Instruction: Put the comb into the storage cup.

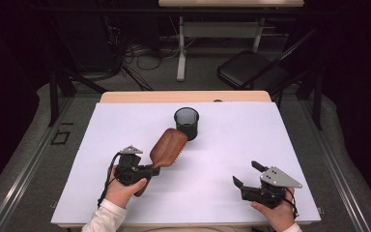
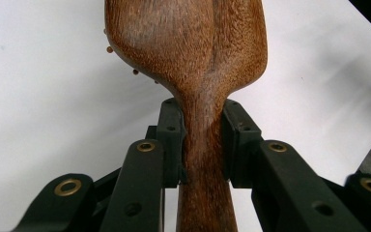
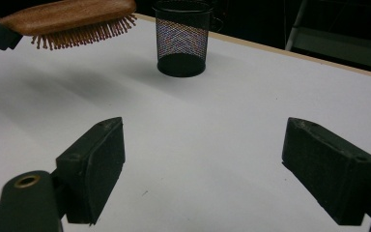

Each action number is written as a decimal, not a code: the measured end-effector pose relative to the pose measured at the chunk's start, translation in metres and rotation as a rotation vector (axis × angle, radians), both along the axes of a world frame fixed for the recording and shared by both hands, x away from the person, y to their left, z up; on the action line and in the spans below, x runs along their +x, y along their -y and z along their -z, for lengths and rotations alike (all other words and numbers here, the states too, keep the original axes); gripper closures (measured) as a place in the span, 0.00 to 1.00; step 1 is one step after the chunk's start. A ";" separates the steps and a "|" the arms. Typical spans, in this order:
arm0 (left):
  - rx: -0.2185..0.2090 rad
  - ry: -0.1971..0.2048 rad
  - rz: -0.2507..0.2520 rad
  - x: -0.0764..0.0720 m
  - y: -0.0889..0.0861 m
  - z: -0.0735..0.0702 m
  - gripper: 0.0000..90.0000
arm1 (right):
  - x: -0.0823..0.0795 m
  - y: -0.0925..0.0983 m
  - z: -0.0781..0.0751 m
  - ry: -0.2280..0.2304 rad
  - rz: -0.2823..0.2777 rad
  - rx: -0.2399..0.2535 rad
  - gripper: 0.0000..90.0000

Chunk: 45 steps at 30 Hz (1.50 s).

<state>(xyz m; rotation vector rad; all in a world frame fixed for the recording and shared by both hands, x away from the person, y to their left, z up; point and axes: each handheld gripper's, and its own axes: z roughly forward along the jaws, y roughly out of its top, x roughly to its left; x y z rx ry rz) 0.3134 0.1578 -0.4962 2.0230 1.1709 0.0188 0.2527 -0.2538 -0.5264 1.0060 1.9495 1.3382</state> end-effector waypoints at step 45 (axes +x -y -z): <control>-0.032 0.048 0.085 0.036 0.034 -0.034 0.81 | 0.089 -0.030 -0.058 -0.318 0.050 0.102 0.16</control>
